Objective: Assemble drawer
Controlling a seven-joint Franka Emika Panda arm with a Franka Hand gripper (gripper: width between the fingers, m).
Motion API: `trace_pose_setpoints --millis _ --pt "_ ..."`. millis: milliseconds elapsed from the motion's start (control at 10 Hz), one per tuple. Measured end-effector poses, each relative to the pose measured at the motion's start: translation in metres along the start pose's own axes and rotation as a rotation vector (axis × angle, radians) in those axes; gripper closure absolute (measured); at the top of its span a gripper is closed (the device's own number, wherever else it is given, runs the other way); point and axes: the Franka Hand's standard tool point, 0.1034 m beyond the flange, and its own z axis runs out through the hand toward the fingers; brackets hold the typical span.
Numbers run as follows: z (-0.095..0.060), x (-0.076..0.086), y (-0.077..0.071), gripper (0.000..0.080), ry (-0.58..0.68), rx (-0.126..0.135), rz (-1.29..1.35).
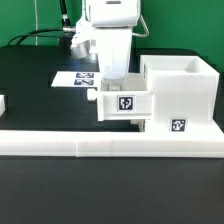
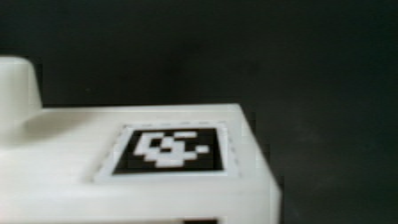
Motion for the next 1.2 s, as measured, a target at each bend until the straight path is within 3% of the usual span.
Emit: trace_pose_setpoints --millis 300,1200 --pt "0.0059 0.0005 0.0007 0.0757 -0.011 0.010 -0.005" --pt "0.0025 0.0022 0.0034 0.0755 -0.075 -0.017 -0.081"
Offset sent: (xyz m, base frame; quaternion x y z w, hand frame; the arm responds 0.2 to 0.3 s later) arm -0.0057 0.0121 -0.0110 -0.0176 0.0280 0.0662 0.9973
